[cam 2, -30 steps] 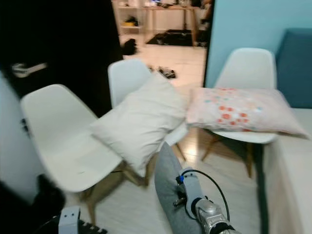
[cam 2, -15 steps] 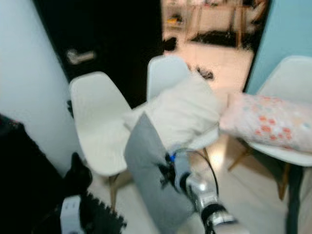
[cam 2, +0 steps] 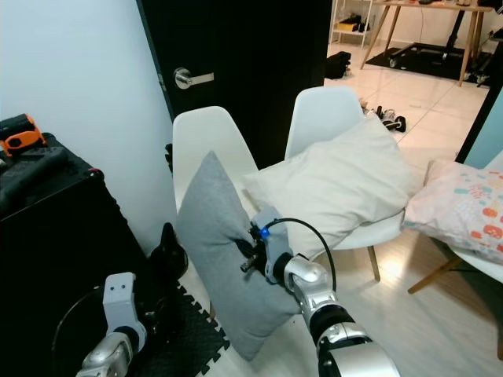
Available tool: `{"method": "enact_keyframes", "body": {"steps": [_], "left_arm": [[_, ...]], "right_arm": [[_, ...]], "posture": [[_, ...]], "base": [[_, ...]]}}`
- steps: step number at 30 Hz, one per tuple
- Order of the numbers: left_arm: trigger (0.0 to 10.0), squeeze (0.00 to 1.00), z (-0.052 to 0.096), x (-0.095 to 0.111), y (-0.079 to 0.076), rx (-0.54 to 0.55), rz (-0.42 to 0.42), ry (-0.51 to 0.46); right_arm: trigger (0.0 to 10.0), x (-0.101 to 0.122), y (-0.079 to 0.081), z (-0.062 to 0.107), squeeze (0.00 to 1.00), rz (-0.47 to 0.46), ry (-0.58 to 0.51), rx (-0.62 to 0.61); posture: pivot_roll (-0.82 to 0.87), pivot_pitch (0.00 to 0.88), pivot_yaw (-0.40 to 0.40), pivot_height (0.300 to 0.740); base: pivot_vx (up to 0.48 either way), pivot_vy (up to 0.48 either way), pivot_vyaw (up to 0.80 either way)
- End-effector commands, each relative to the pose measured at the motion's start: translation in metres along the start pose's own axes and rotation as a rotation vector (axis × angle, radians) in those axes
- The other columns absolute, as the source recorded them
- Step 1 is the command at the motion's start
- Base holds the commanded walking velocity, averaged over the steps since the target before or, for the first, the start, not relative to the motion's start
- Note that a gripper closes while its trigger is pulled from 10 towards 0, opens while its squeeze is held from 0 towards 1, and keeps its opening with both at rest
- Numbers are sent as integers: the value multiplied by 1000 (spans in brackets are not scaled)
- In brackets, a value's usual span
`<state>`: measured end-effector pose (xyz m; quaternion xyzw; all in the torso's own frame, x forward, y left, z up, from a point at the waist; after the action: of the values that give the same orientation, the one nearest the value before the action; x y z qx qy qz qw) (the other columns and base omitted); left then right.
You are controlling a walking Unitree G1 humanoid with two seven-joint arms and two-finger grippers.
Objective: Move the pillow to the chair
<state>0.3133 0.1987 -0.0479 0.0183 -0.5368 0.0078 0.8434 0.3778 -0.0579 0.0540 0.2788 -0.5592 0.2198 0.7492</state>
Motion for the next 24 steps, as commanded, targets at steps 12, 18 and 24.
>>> {"method": "enact_keyframes", "body": {"steps": [12,18,24], "left_arm": [[10000,0,-13,52,-23,-70,-13,-180],[10000,0,-12,60,-40,-132,-55,-216],[10000,0,-12,64,-45,-145,-55,-234]], "right_arm": [[10000,26,5,-5,0,-2,-107,24],[10000,30,7,-7,0,-9,-124,23],[10000,32,14,-9,0,-7,-136,55]], "posture": [[140,0,29,740],[142,0,31,740],[141,0,30,740]], "base": [[480,0,0],[382,0,0],[371,0,0]]}}
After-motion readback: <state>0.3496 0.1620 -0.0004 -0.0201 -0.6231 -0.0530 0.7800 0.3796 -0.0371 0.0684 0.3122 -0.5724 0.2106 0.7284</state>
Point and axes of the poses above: a point about 5 cm out from each wrist's last joint towards the gripper, its own z axis pointing back from the gripper into the wrist, its own x axis along the axis of the wrist's last joint, y = z × x, the point moved 6 cm from there along -z, pointing out of the wrist towards the gripper, and after that the axes turned 12 degrees about -z, right-handed, at the moved point
